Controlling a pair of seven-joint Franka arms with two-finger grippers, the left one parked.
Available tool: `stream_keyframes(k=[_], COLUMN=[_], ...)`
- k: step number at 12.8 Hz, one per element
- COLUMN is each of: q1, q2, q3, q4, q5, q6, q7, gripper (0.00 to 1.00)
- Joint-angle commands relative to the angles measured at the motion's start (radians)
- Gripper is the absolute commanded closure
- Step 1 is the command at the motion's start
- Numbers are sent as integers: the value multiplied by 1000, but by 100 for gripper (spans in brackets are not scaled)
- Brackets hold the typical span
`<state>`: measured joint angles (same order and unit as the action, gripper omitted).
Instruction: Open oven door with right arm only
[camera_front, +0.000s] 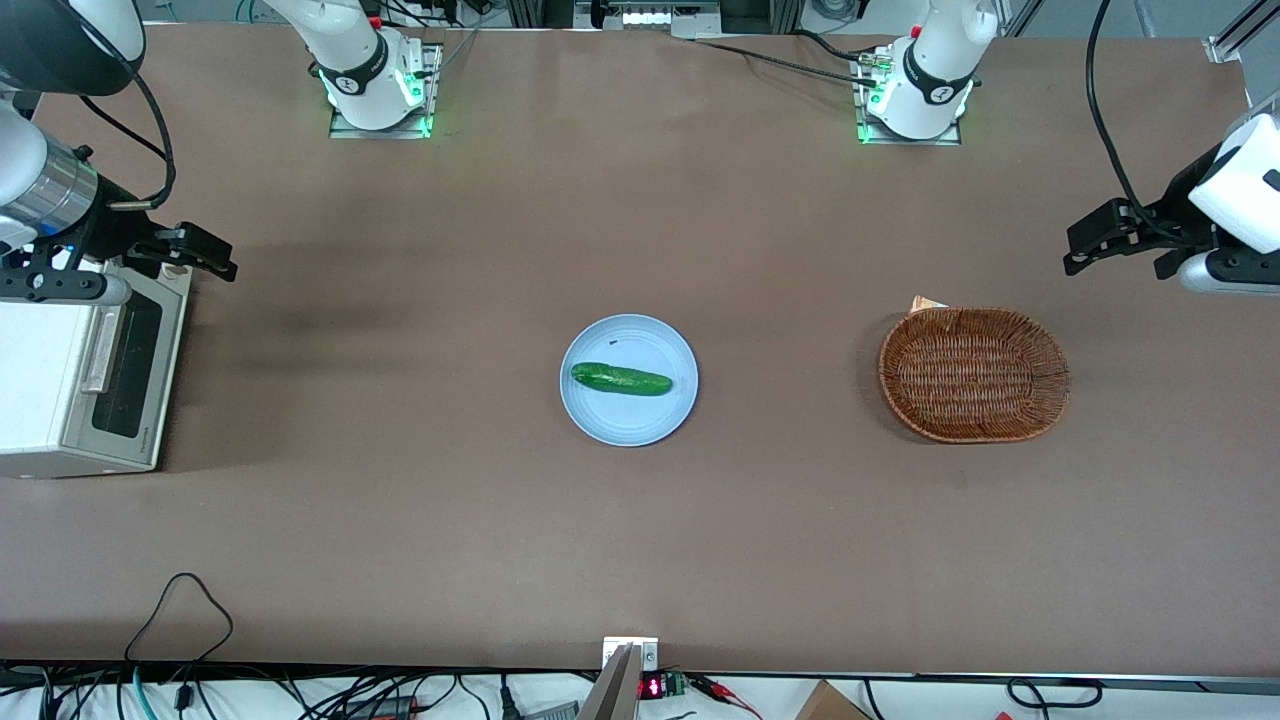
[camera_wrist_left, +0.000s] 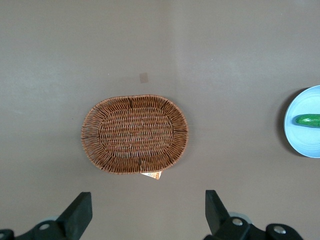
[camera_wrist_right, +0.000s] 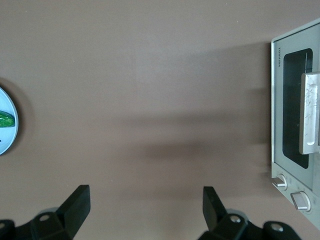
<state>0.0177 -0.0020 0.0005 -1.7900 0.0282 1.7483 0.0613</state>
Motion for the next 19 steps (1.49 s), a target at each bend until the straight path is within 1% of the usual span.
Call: stream_keyframes(k=[1,11,12,13,14,15,16,17,19], q1=[-8,-8,-8,-8,-8,-10,-19,-21,-19], q2=[13,31,34,36,36,36,40,51,56], q3=[1,0,0,0,0,-2,-4,-4,-2], q4=[30,44,44,44,46,49,60,66,72], q5=[18,18,18,18,18,28,54,55,52], q6=[-41,-49,-49,-49,-50,-61,-76,-78,-78], q7=[0,15,14,17,5,9,0,-3,-1], gripper=[0,0,2,35,63,82,89,94,97])
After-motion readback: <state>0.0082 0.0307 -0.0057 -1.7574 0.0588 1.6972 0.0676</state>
